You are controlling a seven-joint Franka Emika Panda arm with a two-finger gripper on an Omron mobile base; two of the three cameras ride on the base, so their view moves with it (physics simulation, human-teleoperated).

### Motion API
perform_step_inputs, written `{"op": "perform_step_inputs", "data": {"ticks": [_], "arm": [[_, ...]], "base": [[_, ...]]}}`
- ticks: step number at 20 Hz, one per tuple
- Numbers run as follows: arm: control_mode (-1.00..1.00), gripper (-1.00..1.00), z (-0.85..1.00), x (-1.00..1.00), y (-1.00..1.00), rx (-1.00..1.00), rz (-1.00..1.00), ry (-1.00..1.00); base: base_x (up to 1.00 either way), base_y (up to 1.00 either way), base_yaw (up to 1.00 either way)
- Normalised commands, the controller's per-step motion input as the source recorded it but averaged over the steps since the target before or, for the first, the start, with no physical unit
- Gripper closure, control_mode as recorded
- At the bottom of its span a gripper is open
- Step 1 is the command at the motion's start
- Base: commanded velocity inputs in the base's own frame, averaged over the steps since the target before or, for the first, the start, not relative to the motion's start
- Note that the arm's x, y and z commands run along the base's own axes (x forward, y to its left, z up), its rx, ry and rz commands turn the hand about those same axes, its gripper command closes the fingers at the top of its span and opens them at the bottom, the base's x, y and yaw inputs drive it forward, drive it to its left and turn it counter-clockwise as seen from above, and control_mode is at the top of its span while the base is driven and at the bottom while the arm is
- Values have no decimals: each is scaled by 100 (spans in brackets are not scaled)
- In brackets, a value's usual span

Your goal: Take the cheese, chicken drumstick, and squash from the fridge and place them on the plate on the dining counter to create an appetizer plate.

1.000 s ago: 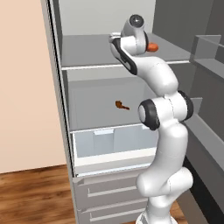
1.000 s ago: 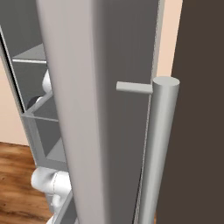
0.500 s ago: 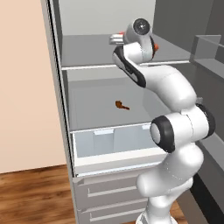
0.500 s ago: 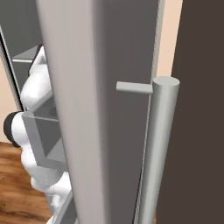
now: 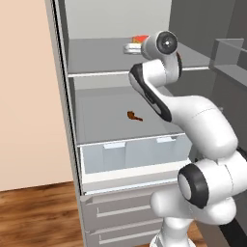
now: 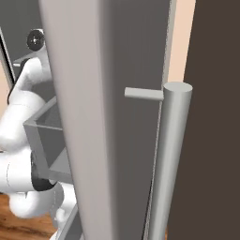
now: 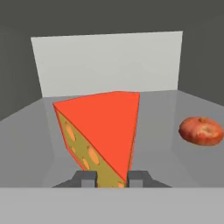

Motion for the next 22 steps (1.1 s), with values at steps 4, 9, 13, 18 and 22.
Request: {"op": "perform_step_inputs", "data": {"ticks": [4, 9, 13, 18, 22], "arm": [[-100, 100, 12, -100, 1, 0, 0, 0], [-100, 100, 0, -100, 0, 0, -1, 1], [-100, 100, -2, -93, 0, 1, -1, 9], [-100, 100, -8, -36, 0, 0, 0, 10], [100, 100, 0, 0, 0, 0, 0, 0]], "base": [[0, 0, 0], [0, 0, 0], [0, 0, 0], [0, 0, 0], [-83, 28, 0]]}}
